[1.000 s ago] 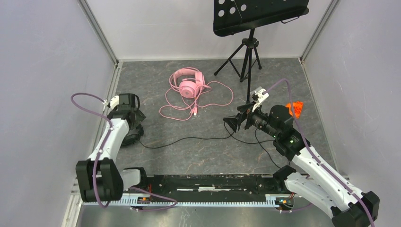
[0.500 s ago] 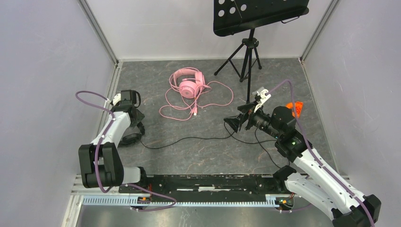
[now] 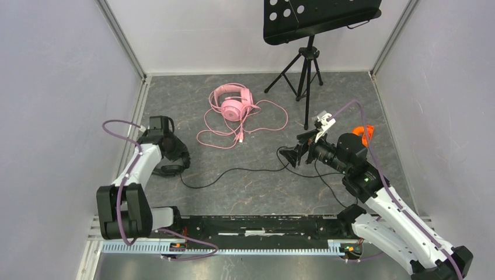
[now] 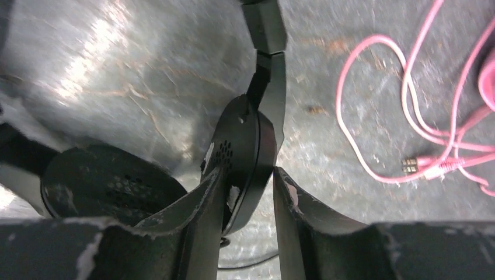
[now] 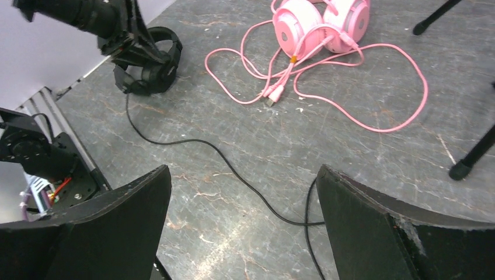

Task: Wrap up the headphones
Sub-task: Move the headphones to the center of the board.

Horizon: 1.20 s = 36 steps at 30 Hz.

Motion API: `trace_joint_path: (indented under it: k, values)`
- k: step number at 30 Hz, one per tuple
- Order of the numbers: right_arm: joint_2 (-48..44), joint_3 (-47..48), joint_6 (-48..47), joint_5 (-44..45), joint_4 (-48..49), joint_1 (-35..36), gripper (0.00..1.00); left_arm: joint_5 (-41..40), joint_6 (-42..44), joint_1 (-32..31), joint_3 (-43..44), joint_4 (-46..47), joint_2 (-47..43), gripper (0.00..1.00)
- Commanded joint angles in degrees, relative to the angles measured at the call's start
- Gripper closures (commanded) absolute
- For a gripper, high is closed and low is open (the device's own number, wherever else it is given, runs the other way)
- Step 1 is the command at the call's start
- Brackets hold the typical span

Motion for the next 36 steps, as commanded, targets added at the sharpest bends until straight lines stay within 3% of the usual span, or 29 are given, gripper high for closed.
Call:
trace_joint_path:
  k: [1,8,14,16,21,26,30,34,36]
  values:
    - [-2.06,3.55,-3.88,5.84,-3.93,0.26,0.02,9.38,-4.37,-2.64,-3.13,1.56,-7.32,0.58]
    - [-2.46,0.86,0.21,5.35,-2.28,0.24,0.02,13.18,-12.31,-8.43,-7.11,5.07,-14.21,0.59]
    - [0.80,-0.34,7.72,6.18,0.18,0.27,0.05,16.11,-11.02,-9.79,-6.11,7.25,-15.19,0.43]
    - [1.96,-1.55,11.50,6.14,3.14,0.55,0.07,11.96,-7.37,-9.75,-2.22,2.84,-15.91,0.36]
    - [5.66,-1.88,16.66,7.79,7.59,2.71,0.09,-13.27,-1.00,-8.95,7.63,-11.22,-14.51,0.18]
    - [6.24,-2.72,16.40,9.02,8.99,4.20,0.09,-23.95,-0.39,-5.09,8.90,-12.78,-10.48,0.13]
    - [6.06,-3.41,15.58,9.92,8.67,4.33,0.09,-21.90,1.71,0.15,10.42,-8.72,-3.52,0.15]
    - [6.23,-3.06,13.45,9.16,8.39,4.38,0.09,-10.58,20.21,2.08,17.58,-5.31,6.55,0.15]
    - [6.00,-3.15,12.62,8.84,8.53,4.33,0.09,-11.10,24.79,2.24,21.48,-7.78,11.00,0.15]
